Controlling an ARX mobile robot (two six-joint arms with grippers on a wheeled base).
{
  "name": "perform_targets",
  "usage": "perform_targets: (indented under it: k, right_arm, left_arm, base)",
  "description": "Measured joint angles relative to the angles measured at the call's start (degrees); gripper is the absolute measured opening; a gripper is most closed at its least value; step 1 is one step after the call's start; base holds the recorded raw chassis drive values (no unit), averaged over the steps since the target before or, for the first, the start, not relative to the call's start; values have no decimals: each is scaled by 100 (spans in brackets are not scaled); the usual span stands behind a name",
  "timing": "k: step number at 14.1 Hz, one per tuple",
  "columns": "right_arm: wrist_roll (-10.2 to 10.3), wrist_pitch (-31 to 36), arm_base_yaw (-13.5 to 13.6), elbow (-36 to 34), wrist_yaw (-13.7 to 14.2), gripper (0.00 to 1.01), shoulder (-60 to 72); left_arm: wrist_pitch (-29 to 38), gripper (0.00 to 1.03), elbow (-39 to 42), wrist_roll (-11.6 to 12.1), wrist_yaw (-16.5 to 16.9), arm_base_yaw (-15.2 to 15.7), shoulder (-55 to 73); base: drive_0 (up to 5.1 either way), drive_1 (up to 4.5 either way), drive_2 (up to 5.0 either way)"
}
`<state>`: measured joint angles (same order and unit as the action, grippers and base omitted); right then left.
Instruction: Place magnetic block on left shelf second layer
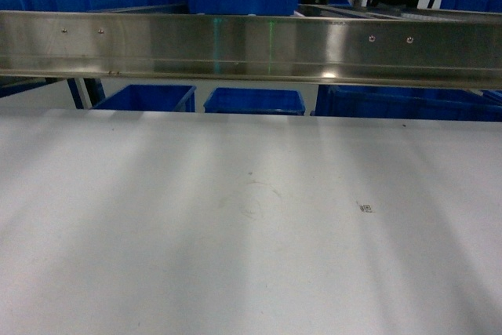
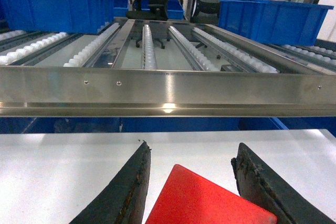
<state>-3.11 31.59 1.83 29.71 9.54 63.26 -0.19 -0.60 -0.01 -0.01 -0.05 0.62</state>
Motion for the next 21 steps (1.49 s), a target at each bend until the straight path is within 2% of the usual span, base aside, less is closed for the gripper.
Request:
perform_targets:
  k: [3,8,21]
  right_arm:
    - [-81,-63,120,-52,-85,43,-37]
    - [-103,-76,120,-55,-142,43,-55]
    - [-105,-76,118,-70,-142,43,-77]
  left_arm:
    - [0,98,0,0,-2,0,0]
    - [0,98,0,0,0,0,0]
    - [0,98,0,2,-2,0,0]
  base:
    - [0,0,0]
    - [0,0,0]
    - [-490,254,254]
